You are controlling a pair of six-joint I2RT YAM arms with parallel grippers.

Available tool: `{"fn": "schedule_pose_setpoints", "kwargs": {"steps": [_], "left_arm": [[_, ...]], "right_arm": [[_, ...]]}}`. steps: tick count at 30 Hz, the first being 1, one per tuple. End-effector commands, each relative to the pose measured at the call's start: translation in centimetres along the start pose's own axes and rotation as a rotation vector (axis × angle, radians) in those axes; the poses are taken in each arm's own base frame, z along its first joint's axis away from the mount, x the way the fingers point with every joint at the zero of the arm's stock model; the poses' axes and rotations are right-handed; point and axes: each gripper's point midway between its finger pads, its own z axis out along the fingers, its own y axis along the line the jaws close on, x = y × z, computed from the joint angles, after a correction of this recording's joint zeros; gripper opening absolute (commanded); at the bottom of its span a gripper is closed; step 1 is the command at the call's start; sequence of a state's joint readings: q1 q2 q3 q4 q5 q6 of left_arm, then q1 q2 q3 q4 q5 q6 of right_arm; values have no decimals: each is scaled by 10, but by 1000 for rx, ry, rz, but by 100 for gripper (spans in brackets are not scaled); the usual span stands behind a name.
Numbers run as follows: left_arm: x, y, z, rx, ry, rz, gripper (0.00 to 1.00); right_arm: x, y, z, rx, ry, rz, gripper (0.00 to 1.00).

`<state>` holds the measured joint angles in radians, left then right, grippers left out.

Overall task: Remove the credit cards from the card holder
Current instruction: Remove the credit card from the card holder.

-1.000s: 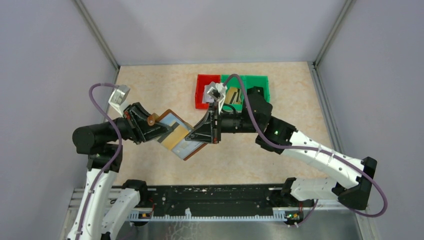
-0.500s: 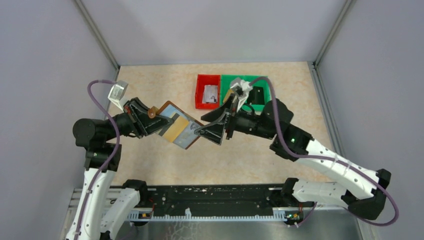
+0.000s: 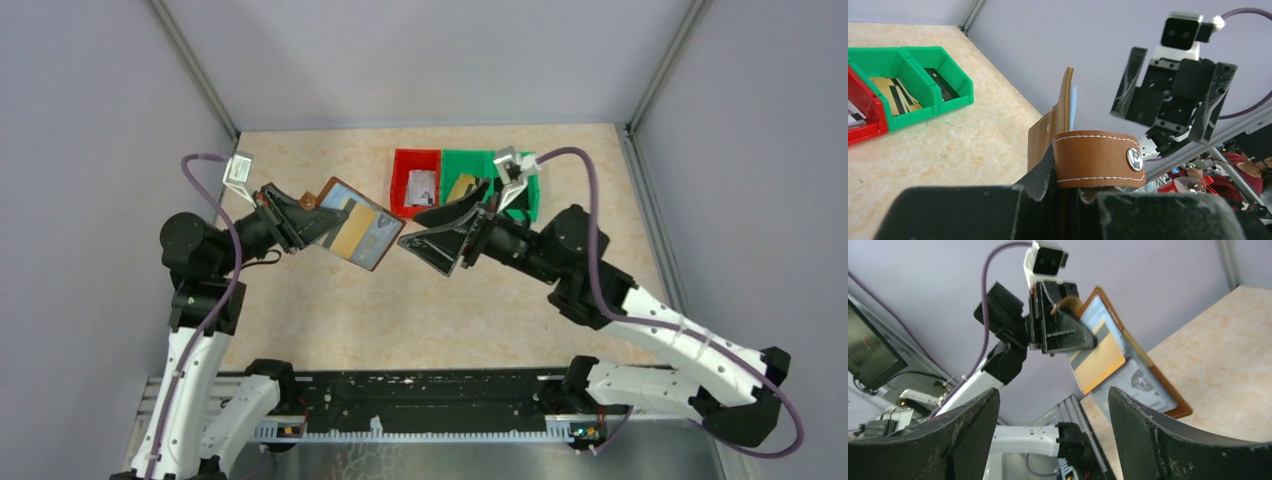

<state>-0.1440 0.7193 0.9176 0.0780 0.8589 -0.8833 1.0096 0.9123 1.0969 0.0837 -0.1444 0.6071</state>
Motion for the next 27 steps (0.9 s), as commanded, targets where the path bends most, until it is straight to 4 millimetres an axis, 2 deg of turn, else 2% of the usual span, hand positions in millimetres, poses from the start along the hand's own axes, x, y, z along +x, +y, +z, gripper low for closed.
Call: {"fn": "schedule_pose_setpoints", "kwargs": {"steps": [1, 6, 11, 27], "left_arm": [[-8, -8, 2, 24, -23, -2, 0], [-7, -12, 2, 43, -17, -36, 0], [-6, -15, 2, 62, -12, -71, 0], [-4, -27, -3, 94, -8, -104, 0]], "right_arm": [[25, 8, 20, -117, 41, 159, 76], [47, 4, 31, -170, 63, 255, 71], [59, 1, 40, -198, 78, 313, 68], [65, 1, 60, -254, 75, 371, 57]]}}
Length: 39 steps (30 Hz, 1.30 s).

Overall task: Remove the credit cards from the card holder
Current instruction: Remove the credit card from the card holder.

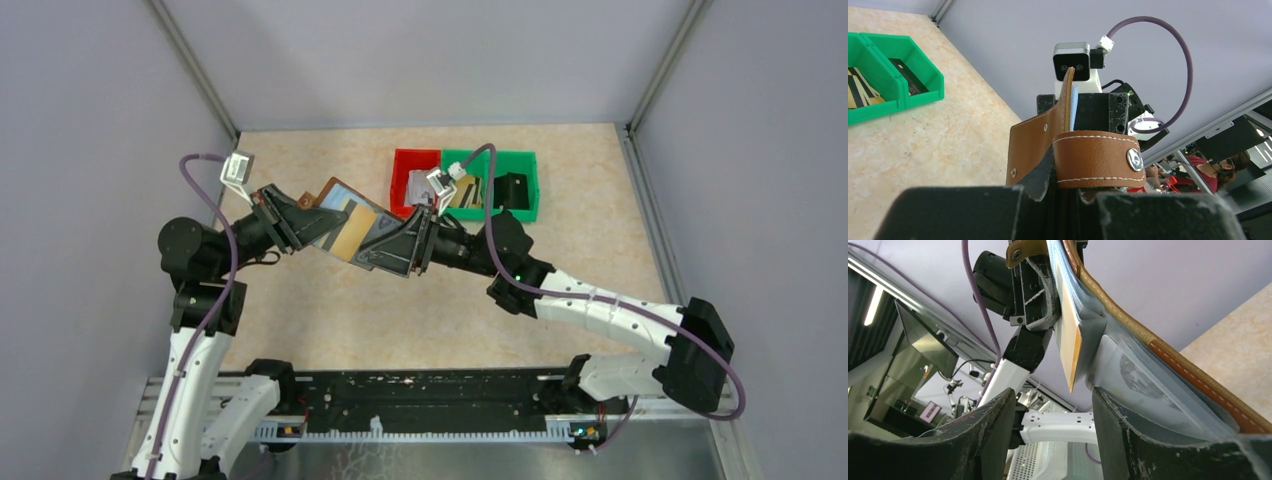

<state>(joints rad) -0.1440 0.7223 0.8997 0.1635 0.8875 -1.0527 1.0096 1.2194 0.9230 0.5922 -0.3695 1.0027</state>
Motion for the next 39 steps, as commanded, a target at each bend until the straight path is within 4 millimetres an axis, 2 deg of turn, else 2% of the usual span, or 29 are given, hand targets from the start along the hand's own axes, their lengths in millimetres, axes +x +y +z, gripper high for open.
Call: {"fn": "schedule_pose_setpoints", "kwargs": {"steps": [1, 8, 16, 26, 30, 34, 39], "left_arm": [[0, -14, -3, 43, -8, 15, 0], [4, -12, -5, 42, -1, 5, 0], [6, -13, -7, 44, 3, 3, 0], [10, -24, -9, 82, 29, 7, 0], [9, -23, -8, 78, 26, 4, 0], [7, -23, -7, 80, 22, -7, 5], [5, -22, -5, 91, 24, -3, 3]], "right_arm": [[-20, 24, 6, -93, -51, -26, 56], [-22, 28, 14, -142, -56, -6, 49], [-33, 36, 14, -185, -82, 0, 35], [-45, 39, 6, -202, -122, -15, 1], [-42, 38, 4, -216, -120, -14, 0], [-37, 34, -1, -209, -120, -13, 0], [-31, 26, -8, -180, -117, -15, 0]]}}
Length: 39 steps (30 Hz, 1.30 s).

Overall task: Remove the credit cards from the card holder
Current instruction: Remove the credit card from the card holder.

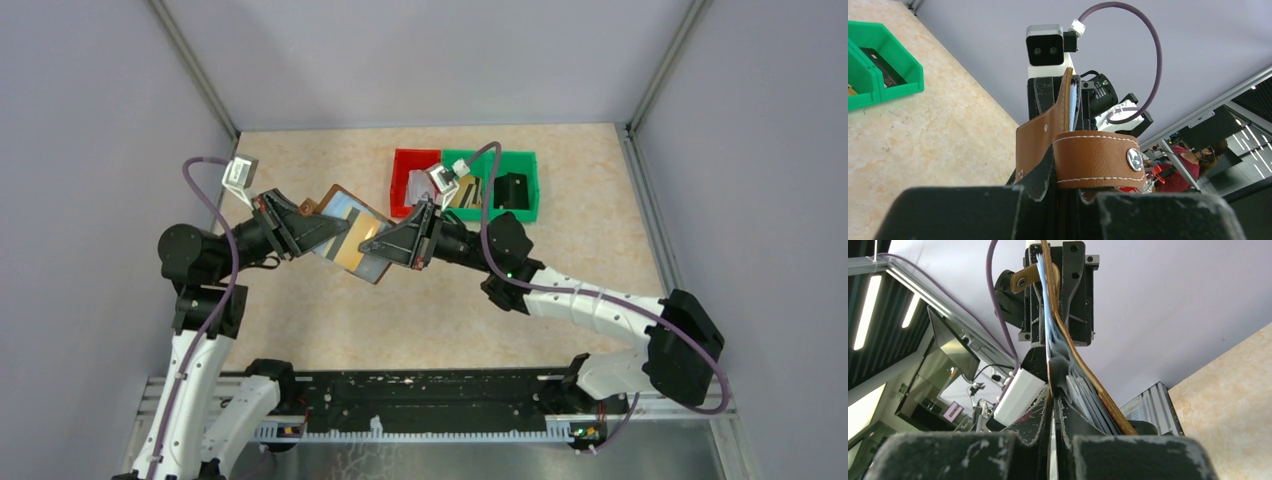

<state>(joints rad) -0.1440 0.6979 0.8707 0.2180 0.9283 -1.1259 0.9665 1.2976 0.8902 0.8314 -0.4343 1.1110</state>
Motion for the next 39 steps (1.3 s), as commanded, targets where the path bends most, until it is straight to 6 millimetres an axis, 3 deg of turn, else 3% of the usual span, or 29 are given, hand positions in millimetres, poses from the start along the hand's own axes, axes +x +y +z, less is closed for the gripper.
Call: {"fn": "schedule_pose_setpoints", "kwargs": {"steps": [1, 11, 16, 20, 22, 28, 39], "left_arm": [[-3, -12, 1, 46, 1, 33, 3], [-4, -13, 1, 51, 1, 63, 0], [-3, -5, 2, 33, 8, 68, 0], [-4, 1, 4, 15, 14, 79, 0], [-3, -1, 4, 20, 19, 74, 0], [-2, -6, 3, 39, 28, 61, 0], [-9, -13, 5, 48, 17, 77, 0]], "right_arm": [[-20, 27, -10, -70, -79, -62, 0], [-18, 27, -11, -73, -70, -79, 0], [-21, 33, -1, -119, -64, -58, 22], [-21, 34, 6, -149, -59, -31, 28], [-21, 32, 8, -157, -56, -16, 25], [-19, 27, 4, -166, -74, 5, 0], [-13, 14, -27, -78, -93, -34, 0]]}}
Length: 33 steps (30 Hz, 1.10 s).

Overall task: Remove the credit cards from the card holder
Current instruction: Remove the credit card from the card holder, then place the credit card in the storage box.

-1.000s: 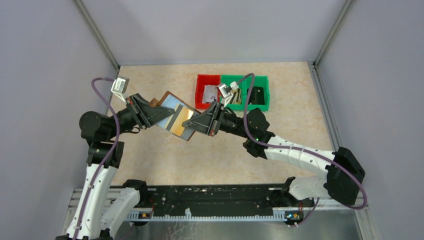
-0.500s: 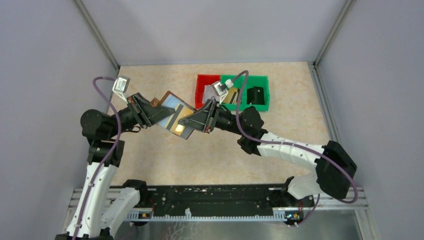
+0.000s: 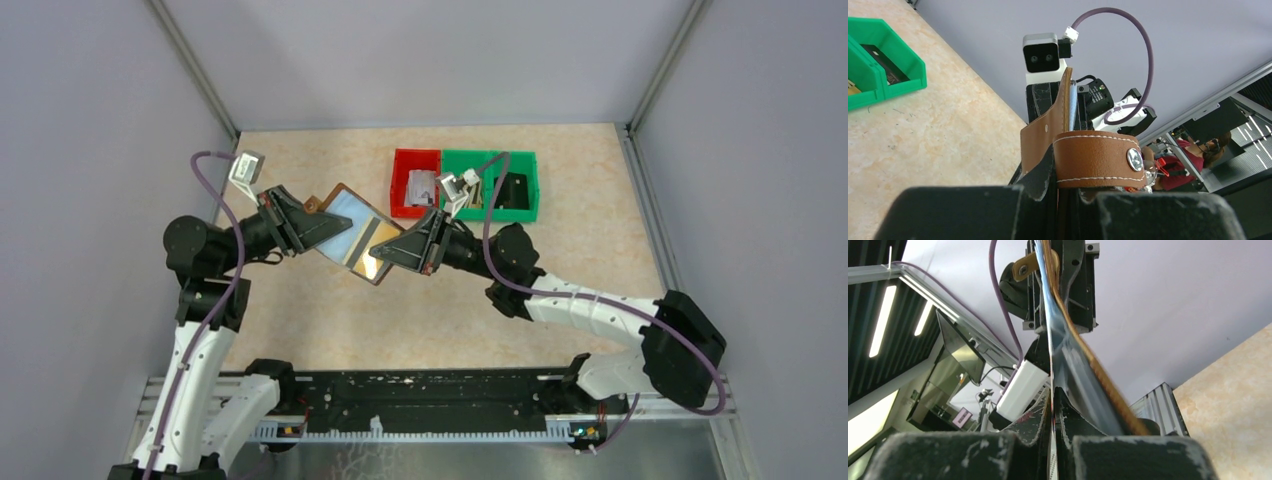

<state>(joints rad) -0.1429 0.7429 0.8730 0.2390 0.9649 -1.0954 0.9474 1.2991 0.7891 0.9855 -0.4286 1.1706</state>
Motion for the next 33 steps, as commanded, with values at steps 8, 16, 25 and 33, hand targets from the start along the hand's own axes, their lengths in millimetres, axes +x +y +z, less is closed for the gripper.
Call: {"fn": "schedule_pose_setpoints", "kwargs": {"steps": [8, 16, 25, 33], "left_arm": [[-14, -15, 1, 20, -22, 103, 0], [-14, 0, 1, -38, -2, 193, 0], [-11, 2, -4, -73, 40, 333, 0], [-4, -6, -9, -55, 55, 373, 0]], "right_arm": [[-29, 13, -44, 55, -59, -97, 0], [-69, -23, -89, 401, 13, -223, 0], [-139, -138, -177, 1031, 146, -283, 0], [-182, -244, -204, 1328, 274, -298, 0]]}}
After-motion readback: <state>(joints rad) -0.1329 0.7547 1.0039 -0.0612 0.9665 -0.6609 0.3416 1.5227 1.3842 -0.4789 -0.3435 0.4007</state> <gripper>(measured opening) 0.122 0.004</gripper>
